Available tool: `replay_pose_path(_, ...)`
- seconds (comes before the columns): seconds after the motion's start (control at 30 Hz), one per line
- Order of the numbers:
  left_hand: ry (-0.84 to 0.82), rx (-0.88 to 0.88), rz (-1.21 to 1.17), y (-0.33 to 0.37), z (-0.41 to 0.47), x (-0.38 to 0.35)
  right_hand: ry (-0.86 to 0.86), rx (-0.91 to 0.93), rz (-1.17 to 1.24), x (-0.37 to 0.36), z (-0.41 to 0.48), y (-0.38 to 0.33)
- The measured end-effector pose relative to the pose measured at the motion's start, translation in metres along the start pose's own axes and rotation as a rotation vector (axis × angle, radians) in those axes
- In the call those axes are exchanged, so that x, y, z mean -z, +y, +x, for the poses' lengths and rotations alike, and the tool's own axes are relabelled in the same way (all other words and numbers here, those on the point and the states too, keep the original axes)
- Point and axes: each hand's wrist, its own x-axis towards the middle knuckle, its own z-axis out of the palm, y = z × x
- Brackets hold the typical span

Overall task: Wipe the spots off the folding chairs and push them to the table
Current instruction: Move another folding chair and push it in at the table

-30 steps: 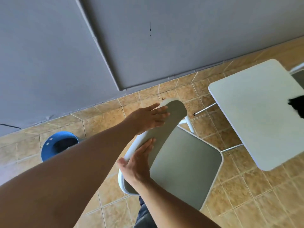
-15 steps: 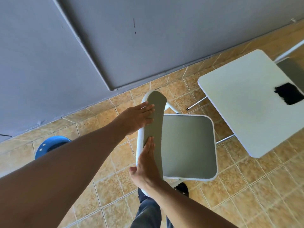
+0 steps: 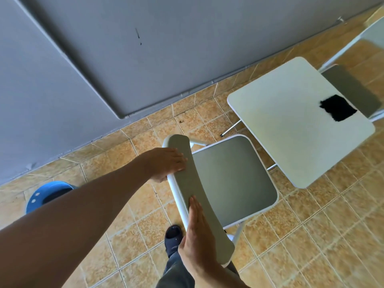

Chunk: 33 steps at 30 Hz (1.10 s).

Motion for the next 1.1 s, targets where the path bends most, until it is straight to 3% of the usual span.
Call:
replay_pose_path(0.1,-0.121,0.072,0.05,0.005,0.015,-0.002,-0.003,-0.004,-0.003,-0.002,-0.004,0.009)
replay_pose_path(0.23,-0.021,0.061,0.081,0.004,0.019,-0.012,-0.038,0.036,0.007,0.001,-0.001,0.012)
replay_pose_path(0.7,-0.107,0.279,0.039,0.012,0.083,0.014,-0.027,0.135,-0.074,0.062,0.044,0.075)
replay_pose_path(0.97,-0.125,0.288,0.0,0.008,0.131,0.033,-0.081,-0.106,0.039,0.095,0.074,0.102)
replay_pose_path(1.1,0.015,0.306,0.062,0.017,0.128,0.034,-0.117,-0.164,0.006,0.099,0.081,0.11)
